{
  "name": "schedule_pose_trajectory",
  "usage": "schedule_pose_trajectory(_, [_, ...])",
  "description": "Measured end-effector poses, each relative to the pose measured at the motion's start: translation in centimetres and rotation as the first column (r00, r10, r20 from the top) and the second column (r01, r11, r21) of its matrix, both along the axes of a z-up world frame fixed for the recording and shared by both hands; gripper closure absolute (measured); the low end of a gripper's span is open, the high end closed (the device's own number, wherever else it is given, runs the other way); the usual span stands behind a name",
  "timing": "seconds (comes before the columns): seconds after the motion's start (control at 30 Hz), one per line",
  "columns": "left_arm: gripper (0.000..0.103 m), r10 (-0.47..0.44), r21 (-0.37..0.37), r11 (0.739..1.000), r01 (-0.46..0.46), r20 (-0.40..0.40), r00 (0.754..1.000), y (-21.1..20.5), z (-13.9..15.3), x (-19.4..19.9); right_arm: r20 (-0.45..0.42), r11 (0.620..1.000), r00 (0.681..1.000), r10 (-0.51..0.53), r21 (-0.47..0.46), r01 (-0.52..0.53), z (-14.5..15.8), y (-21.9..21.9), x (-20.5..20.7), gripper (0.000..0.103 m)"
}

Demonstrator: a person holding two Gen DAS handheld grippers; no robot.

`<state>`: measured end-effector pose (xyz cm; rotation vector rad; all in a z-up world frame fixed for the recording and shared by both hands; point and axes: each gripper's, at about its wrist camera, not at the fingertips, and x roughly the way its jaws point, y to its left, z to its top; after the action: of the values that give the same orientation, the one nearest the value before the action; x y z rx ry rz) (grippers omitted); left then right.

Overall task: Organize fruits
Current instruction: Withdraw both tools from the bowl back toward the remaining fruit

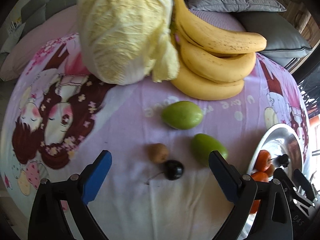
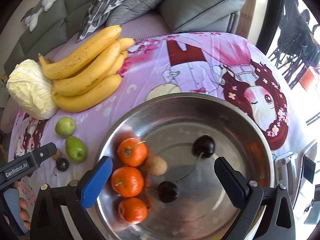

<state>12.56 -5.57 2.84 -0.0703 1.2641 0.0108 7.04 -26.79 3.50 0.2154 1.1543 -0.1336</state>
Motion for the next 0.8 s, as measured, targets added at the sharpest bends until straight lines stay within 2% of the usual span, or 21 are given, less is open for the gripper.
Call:
schedule_pose_trajectory(0.13, [0.006, -0.002, 0.031, 1.000, 0.002, 0.009, 1.000, 1.2, 0.2, -0.3, 0.003, 1.000, 1.000, 0.031, -0.002, -0.031, 0.0, 1.3, 0.1, 0.000])
schedule_pose_trajectory(0.4, [0.006, 0.021, 0.016, 1.000, -0.021, -0.016, 1.000, 3.5, -0.6, -0.4, -0.007, 0.997, 0.997, 0.081, -0.015, -0.081, -0.7, 3.4, 0.2, 0.000])
schedule_pose_trajectory(0.8, [0.006, 0.092, -0.085, 0.992, -0.097, -0.061, 0.994, 6.3, -2.2, 1.6, 0.045, 0.992, 0.991, 0.129, 0.006, -0.129, 0.3, 5.8, 1.1, 0.000])
